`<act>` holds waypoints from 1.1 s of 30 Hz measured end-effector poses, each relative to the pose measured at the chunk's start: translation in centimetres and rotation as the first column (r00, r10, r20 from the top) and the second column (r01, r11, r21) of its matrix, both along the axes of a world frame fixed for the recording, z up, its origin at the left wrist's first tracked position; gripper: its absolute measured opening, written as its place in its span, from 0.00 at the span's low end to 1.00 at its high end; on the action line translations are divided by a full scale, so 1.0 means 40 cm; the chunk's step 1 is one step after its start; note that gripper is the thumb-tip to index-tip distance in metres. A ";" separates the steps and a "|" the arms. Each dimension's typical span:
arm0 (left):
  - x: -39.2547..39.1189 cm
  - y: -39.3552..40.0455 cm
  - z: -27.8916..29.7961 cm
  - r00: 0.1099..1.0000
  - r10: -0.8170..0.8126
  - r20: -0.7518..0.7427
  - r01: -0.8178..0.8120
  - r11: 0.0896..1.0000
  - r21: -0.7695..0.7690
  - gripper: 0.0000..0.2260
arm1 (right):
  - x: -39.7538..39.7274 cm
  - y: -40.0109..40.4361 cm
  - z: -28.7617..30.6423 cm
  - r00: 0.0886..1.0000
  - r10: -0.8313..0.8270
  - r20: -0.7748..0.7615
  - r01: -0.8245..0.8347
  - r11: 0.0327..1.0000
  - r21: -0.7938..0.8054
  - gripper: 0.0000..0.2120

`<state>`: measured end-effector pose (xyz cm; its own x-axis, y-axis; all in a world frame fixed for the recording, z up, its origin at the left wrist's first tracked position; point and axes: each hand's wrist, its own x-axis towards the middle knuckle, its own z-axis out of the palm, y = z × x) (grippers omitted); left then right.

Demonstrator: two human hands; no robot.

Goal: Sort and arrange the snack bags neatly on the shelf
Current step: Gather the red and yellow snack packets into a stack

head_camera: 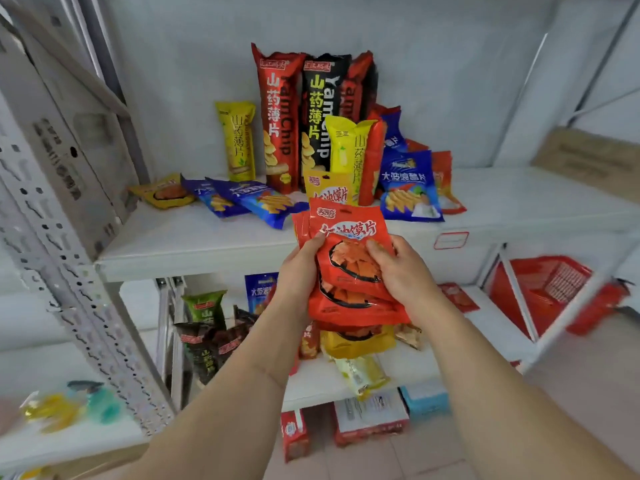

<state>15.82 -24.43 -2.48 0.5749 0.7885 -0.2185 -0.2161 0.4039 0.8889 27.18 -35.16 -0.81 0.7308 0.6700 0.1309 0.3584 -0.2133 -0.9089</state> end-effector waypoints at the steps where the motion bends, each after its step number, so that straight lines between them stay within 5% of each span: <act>1: 0.051 -0.027 0.006 1.000 -0.028 -0.004 0.028 1.000 -0.002 0.14 | 0.044 -0.033 0.001 0.999 -0.034 0.010 0.034 0.999 0.004 0.21; 16: 1.006 -0.408 0.082 0.969 -0.244 0.050 0.241 0.969 0.060 0.12 | 0.927 -0.463 0.079 0.969 -0.247 -0.023 0.248 0.968 0.045 0.18; 33: 1.879 -0.268 0.151 0.965 -0.240 0.110 0.233 0.970 0.069 0.09 | 1.814 -0.310 0.160 0.966 -0.252 -0.065 0.254 0.967 0.023 0.11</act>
